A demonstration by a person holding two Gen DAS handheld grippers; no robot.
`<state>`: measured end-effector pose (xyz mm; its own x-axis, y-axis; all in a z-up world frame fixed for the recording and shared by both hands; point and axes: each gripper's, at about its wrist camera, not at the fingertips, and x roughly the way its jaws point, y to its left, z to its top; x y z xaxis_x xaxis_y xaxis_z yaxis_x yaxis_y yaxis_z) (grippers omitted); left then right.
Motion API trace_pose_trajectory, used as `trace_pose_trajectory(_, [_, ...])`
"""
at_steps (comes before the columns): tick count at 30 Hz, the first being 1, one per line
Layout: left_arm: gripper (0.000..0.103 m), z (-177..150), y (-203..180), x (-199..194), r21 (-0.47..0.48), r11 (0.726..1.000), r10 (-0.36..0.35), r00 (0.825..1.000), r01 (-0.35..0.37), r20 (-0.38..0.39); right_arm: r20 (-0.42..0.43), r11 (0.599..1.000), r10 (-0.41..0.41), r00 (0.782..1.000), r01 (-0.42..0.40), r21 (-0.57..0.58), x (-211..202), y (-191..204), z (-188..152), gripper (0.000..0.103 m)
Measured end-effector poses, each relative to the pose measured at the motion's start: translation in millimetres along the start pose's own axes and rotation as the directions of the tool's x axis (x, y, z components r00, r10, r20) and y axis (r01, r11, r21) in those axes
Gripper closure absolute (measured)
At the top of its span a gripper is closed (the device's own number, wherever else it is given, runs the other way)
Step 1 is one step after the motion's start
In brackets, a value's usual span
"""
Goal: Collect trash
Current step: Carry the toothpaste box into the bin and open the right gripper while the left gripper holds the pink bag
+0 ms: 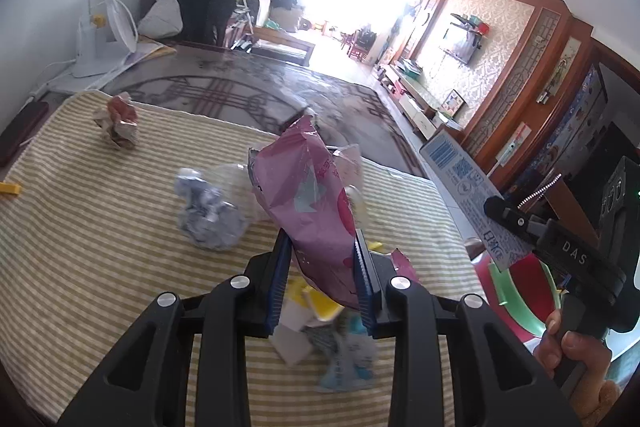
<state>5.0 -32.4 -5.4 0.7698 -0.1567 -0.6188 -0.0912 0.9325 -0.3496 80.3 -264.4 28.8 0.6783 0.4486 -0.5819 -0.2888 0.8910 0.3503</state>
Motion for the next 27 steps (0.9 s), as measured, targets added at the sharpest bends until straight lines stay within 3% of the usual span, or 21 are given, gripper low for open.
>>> trace_pose_trajectory(13, [0.075,-11,-72,13,0.109,0.993,-0.046,0.998,0.05,-0.038,0.078,0.995,-0.037,0.996,0.03,0.098,-36,-53,4,0.055])
trace_pose_trajectory(27, [0.075,-28,-133,25,0.199,0.972,-0.108,0.989,0.125,-0.098,0.117,0.964,-0.169,0.979,0.139,0.228,-77,-126,-7,0.055])
